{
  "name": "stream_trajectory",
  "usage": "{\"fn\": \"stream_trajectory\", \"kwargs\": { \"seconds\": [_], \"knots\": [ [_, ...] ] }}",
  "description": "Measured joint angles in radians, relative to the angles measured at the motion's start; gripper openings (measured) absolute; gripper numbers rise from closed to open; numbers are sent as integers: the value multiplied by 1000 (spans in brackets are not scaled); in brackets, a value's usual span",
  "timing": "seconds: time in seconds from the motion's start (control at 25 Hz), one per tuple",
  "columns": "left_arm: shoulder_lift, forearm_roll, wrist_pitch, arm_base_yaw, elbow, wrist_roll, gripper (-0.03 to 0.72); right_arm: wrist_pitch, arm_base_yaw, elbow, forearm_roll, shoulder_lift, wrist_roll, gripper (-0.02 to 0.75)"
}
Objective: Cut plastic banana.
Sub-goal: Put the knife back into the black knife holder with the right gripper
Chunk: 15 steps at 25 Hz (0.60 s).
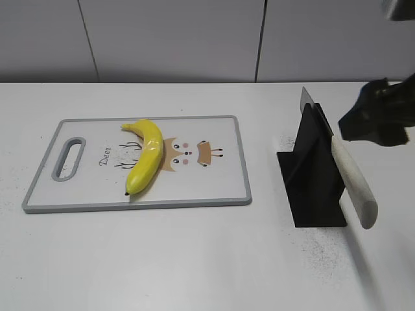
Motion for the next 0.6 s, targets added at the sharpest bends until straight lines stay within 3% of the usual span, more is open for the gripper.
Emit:
{"fn": "stream_trajectory", "kwargs": {
  "seconds": [0.2, 0.6],
  "knots": [
    [0, 0, 0, 0, 0, 0, 612, 26, 0, 112, 0, -265, -136, 626],
    [0, 0, -1, 0, 0, 0, 630, 217, 0, 331, 1, -816, -181, 595]
  ]
}}
